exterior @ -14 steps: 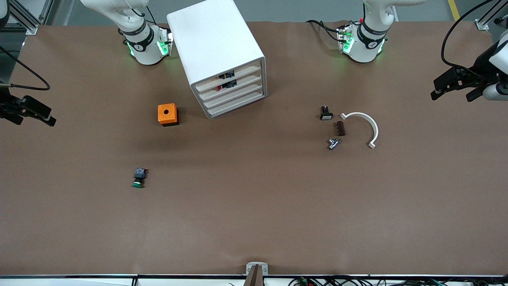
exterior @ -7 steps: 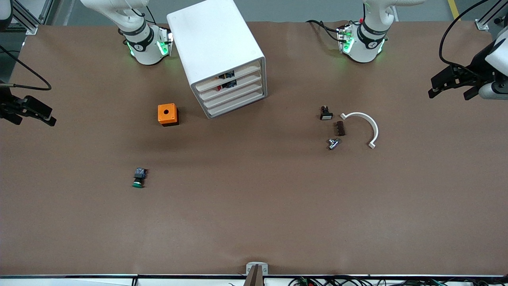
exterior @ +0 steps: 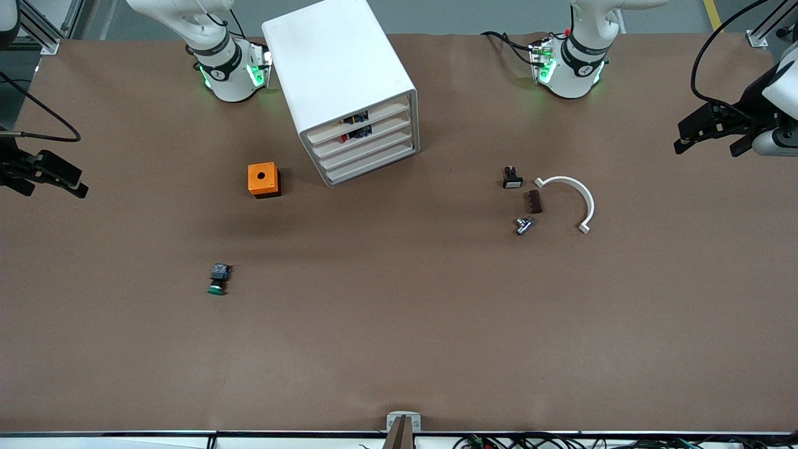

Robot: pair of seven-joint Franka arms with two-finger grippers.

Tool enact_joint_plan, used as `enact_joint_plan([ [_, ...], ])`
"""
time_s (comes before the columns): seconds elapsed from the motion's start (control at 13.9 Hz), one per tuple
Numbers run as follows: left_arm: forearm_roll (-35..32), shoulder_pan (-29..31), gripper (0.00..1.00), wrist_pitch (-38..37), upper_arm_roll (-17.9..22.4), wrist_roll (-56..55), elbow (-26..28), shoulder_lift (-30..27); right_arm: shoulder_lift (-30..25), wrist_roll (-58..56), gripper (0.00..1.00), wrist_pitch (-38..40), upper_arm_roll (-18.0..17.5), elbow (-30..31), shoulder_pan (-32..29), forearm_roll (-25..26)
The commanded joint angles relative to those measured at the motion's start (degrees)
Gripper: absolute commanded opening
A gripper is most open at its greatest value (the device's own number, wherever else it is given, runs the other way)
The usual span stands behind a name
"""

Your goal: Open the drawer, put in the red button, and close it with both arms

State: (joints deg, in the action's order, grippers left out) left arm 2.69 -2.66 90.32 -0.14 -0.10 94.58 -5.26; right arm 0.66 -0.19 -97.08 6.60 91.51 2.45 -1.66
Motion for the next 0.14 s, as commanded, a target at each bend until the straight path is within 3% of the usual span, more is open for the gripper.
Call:
enact_joint_plan([
  [0.0,-1.6,0.1,1.00,-1.3,-0.5,-0.6,-1.0,0.0,0.2,-0.5,1.00,0.7,-0.4,-0.6,-0.7,0.8],
  [0.07,-1.6,0.1,1.00,-1.2,-0.5,-0.6,-1.0,0.0,0.1,-0.6,1.00,1.0,-0.4,-0.6,-0.7,0.8],
])
